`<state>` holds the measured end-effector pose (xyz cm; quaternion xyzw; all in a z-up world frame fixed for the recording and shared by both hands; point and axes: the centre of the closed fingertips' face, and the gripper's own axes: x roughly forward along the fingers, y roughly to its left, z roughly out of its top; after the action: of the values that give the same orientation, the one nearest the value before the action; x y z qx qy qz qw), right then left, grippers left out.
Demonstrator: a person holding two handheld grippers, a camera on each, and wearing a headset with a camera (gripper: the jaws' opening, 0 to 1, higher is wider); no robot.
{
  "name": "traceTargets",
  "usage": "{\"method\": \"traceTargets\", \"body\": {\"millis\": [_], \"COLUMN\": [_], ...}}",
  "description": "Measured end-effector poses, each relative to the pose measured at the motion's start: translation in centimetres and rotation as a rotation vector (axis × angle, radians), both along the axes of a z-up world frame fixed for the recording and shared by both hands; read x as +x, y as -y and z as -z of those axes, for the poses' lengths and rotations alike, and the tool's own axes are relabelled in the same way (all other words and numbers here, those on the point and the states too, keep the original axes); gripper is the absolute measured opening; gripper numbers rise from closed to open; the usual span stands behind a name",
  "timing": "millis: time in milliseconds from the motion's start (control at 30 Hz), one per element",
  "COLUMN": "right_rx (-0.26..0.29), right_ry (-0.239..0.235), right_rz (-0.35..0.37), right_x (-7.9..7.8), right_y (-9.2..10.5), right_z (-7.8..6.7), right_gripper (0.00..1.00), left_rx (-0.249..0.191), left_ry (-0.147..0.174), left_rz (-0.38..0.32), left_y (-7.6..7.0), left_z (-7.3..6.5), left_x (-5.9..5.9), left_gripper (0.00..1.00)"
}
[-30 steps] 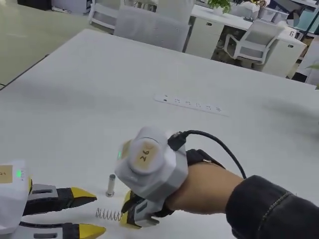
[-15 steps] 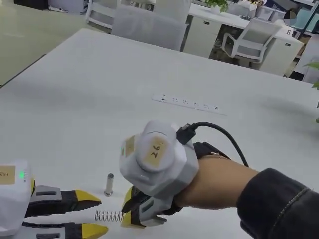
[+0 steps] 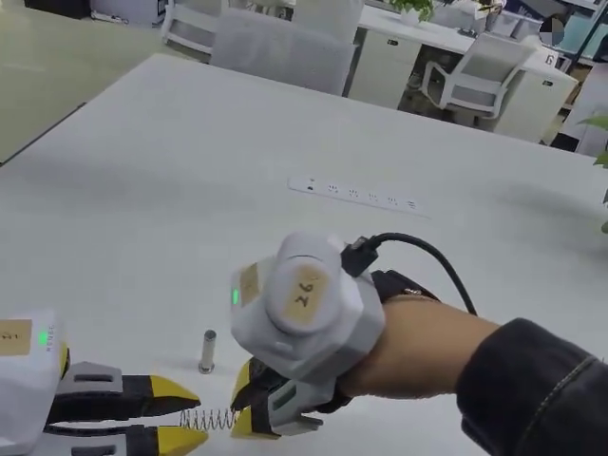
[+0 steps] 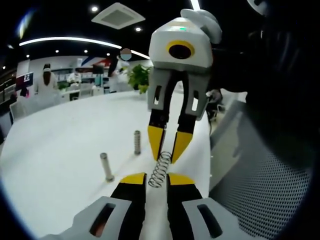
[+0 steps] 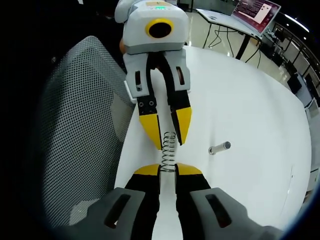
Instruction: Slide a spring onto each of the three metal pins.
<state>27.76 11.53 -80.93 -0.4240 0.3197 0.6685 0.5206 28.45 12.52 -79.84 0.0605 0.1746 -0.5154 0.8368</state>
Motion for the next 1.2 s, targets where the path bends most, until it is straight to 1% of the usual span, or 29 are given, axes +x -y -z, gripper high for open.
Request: {"method": "traceTargets", "body": {"millis": [167, 300, 567, 800, 833, 1033, 1200], "right_rx": [0.009, 0.017, 0.018, 0.025, 0.021, 0.018, 0.013], "right_ry": [0.007, 0.01, 0.015, 0.012, -0.001, -0.006, -0.014], "right_rz": [-0.011, -0.009, 0.002, 0.03, 0.039, 0.038, 0.041], "right_x": [0.1, 0.3, 0.4, 0.7, 0.6, 0.5, 0.5], "right_y": [0.0, 0.0, 0.1, 0.0, 0.0, 0.0, 0.1], "right_z": [-0.2, -0.4, -0.4, -0.5, -0.5, -0.2, 0.0], "right_gripper": [0.08, 0.08, 0.08, 0.1, 0.1, 0.13, 0.13], "left_rx": [0.002, -0.007, -0.005, -0.022, -0.021, -0.025, -0.028], "left_ry": [-0.004, 0.002, 0.009, 0.009, 0.009, 0.01, 0.021], "left_rz": [0.003, 0.001, 0.018, 0.028, 0.03, 0.042, 0.046], "left_y": [0.0, 0.1, 0.3, 0.4, 0.5, 0.7, 0.8], "left_z": [0.1, -0.1, -0.3, -0.6, -0.6, -0.8, -1.2], "left_x": [-0.1, 0.0, -0.2, -0.3, -0.3, -0.5, -0.5], "left_gripper": [0.05, 0.05, 0.03, 0.03, 0.03, 0.03, 0.03]}}
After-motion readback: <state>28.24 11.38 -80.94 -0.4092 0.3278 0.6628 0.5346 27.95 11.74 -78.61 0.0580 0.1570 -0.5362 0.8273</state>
